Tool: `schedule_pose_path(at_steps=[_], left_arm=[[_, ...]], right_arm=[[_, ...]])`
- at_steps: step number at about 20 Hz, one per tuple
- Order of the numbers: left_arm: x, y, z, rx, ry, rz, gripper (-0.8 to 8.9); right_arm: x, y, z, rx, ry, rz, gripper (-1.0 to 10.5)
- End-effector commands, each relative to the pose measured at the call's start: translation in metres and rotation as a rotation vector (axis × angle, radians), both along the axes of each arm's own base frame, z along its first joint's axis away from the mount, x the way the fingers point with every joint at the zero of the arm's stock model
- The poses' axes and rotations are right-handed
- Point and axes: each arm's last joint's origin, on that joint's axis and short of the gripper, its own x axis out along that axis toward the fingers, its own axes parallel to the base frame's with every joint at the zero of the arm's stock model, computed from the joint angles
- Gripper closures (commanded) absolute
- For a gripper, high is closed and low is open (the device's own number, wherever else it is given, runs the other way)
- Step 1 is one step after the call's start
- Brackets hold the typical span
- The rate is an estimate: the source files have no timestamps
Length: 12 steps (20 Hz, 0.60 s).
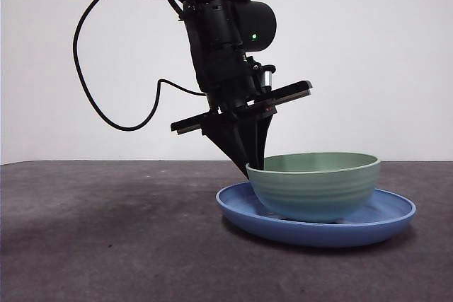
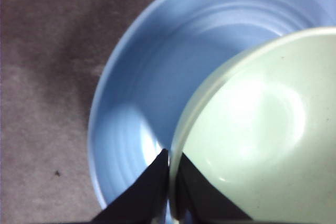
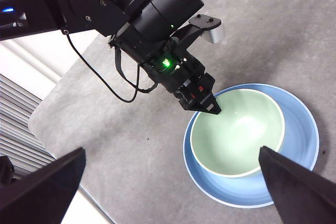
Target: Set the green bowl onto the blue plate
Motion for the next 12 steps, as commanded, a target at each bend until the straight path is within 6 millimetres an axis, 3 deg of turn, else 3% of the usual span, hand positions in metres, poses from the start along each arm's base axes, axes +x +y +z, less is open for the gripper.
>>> schedule_pose_path(at_steps=[1,9,10,12], left_arm=[[0.0026,-0.0064,-0.0011,0.007,-0.022,0.005,7.85],[0.0039,-0.0057,-0.0012,0.039,-0.055,0.026,7.75],[0.0043,-0.006,-0.0008,0.033,-0.055,0.036,7.33],[0.0057,-0.0053,0.0027,0.031,-0.057,0.04,5.53]], right_arm=[[0.0,0.0005,0.0054,-0.003,-0.026,0.007,3.6],[-0.0002,0.0005,0.005,-0.004,-0.022,0.007,3.6],[-0.0001,0.0005,0.005,-0.004,-0.022,0.007,3.6],[-0.0001,0.0005,0.005,-0.004,-0.022,0.007,3.6]])
